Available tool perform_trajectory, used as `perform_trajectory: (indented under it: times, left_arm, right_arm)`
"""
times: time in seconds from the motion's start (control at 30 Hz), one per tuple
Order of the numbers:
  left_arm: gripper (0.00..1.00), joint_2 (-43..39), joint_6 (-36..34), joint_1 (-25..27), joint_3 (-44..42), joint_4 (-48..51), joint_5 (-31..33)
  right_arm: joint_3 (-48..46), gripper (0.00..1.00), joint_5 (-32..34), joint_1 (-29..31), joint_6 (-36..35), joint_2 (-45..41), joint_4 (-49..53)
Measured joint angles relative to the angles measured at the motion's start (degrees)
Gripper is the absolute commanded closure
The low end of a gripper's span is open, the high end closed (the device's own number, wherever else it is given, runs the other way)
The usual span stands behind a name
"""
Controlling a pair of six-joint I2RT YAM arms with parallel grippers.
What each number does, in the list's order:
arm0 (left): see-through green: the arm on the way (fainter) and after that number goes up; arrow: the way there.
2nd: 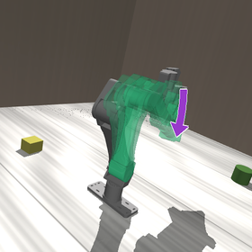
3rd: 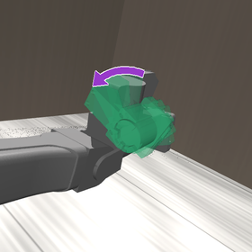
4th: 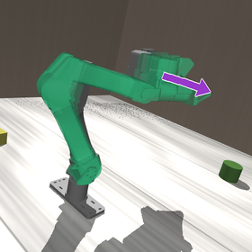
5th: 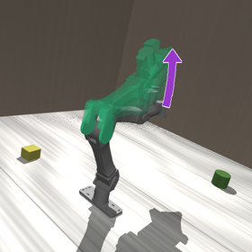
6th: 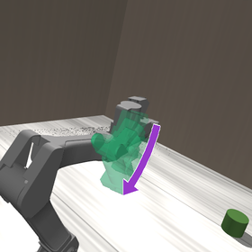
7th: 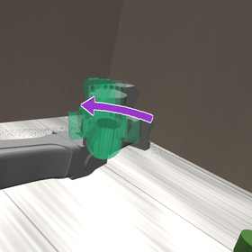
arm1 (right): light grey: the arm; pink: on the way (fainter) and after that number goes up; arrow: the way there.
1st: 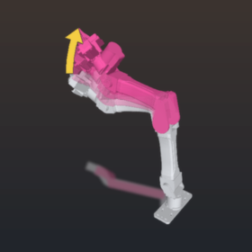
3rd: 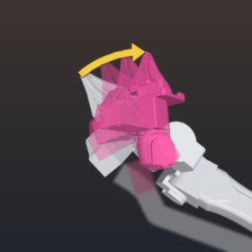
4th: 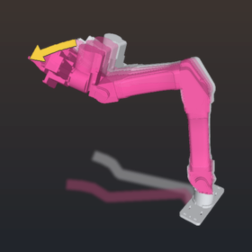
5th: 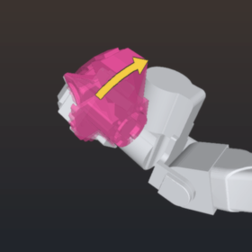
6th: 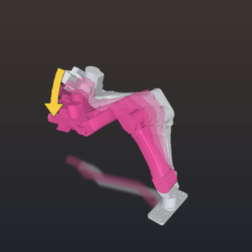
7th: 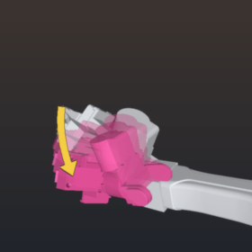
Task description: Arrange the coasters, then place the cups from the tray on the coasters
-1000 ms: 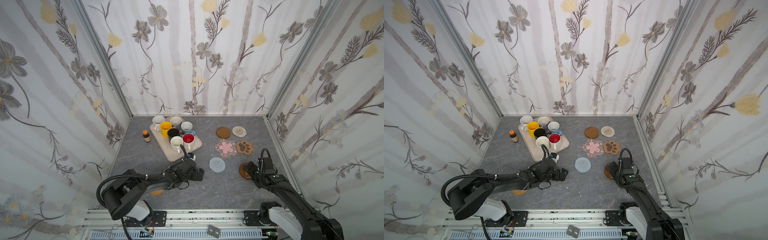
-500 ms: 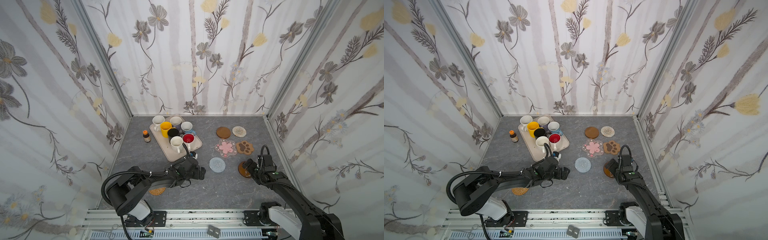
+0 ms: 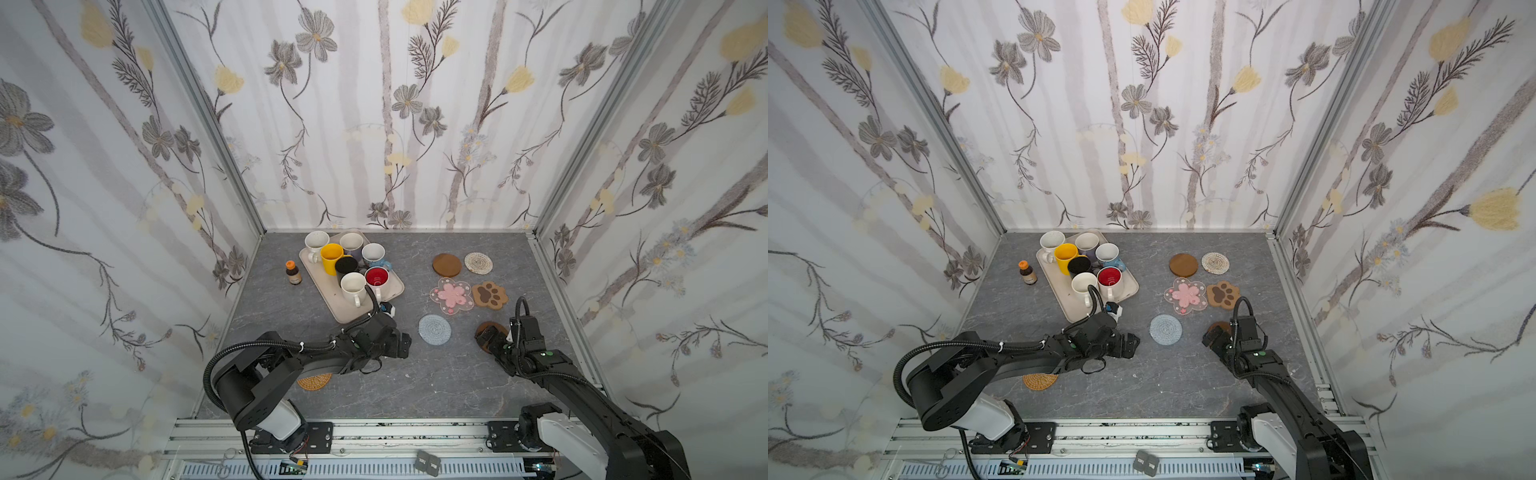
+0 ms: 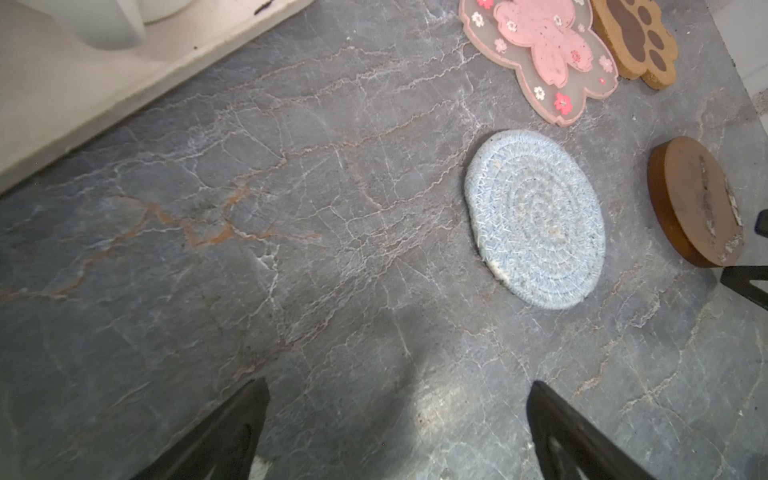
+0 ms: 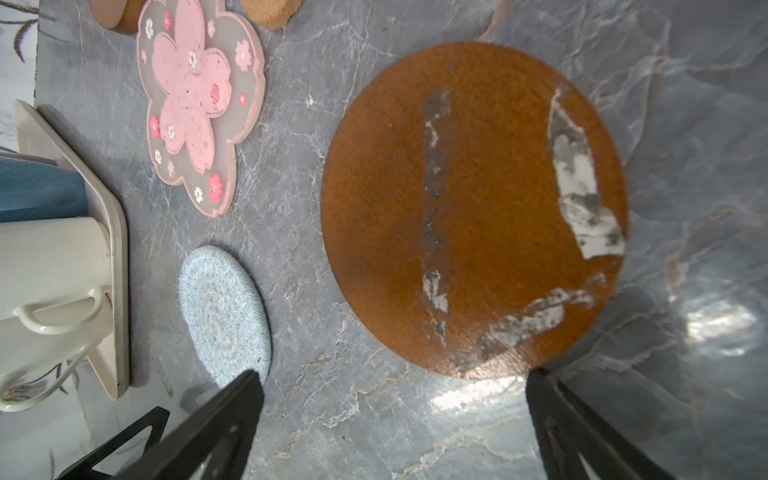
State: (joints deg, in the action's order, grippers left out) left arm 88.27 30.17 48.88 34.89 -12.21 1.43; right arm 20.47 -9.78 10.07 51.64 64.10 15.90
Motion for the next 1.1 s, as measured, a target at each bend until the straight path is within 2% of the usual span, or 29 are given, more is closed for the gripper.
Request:
perform_trajectory:
  times: [0.63, 0.87, 1.1]
  left_arm:
    - [0.00, 0.6, -0.5, -0.1, 0.5, 0.0, -1.7]
    - [0.00, 1.8, -0.9, -0.1, 2.4, 0.1, -2.8]
    - [0.00, 3.9, -1.3, -0.1, 5.1, 0.5, -4.6]
  right_arm:
    - [4.5, 0.00, 0.5, -2.1, -2.7, 7.3, -4.3]
    - [6.2, 0.00, -0.8, -2.5, -6.1, 5.1, -4.2]
    - [6.8, 0.01, -5.3, -2.5, -11.4, 1.4, -5.8]
